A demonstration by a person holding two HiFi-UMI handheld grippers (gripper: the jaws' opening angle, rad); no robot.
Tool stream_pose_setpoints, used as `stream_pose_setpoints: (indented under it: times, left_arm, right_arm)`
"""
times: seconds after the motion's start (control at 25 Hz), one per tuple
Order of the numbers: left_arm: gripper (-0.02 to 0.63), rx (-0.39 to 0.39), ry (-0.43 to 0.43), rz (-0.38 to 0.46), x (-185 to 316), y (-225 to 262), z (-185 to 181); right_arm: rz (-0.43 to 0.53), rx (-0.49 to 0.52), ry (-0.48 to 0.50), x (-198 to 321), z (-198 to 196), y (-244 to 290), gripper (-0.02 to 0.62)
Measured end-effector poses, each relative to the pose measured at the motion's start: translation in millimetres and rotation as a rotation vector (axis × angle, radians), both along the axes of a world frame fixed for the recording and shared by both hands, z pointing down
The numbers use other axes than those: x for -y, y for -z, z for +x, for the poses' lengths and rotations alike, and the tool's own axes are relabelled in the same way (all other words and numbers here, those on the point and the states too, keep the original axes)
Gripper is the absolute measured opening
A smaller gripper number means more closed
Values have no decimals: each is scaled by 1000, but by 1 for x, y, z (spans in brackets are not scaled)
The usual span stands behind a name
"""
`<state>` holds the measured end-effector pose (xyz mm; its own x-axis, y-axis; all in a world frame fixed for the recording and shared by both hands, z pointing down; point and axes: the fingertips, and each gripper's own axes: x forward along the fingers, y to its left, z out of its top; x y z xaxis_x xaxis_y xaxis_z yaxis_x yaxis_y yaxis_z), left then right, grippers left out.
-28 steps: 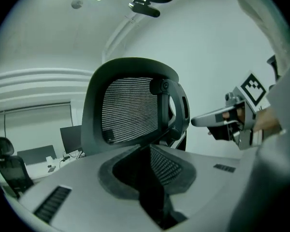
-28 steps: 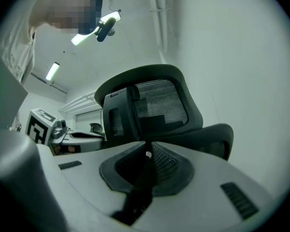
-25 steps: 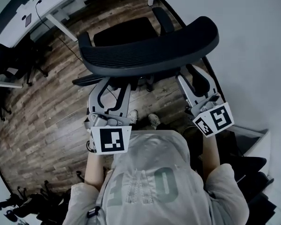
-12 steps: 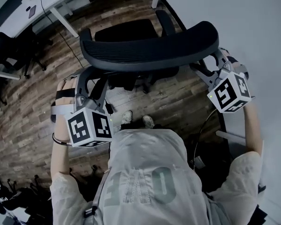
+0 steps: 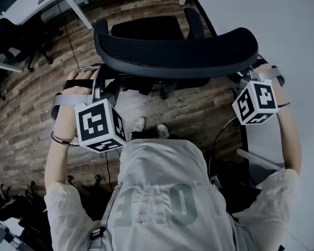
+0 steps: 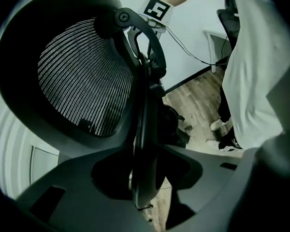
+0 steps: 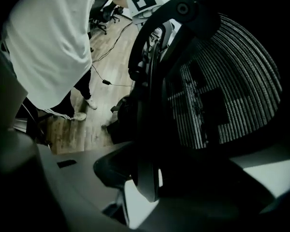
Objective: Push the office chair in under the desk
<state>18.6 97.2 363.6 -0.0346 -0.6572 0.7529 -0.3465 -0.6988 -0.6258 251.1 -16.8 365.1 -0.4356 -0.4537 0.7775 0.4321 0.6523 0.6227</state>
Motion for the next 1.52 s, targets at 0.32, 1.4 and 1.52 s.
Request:
stream_pose_setpoints:
  times: [0.32, 1.4, 1.52]
  left_arm:
    - [172, 38, -38, -25, 4, -4, -3]
    - [163, 152, -7, 47, 172, -5, -136]
    - [161, 158, -7, 41, 200, 0, -155]
  right_arm:
    - [-18, 2, -12, 1, -3, 3, 124]
    - [2, 45, -81, 141, -121, 2, 124]
    - [-8, 51, -107, 172, -140, 6, 124]
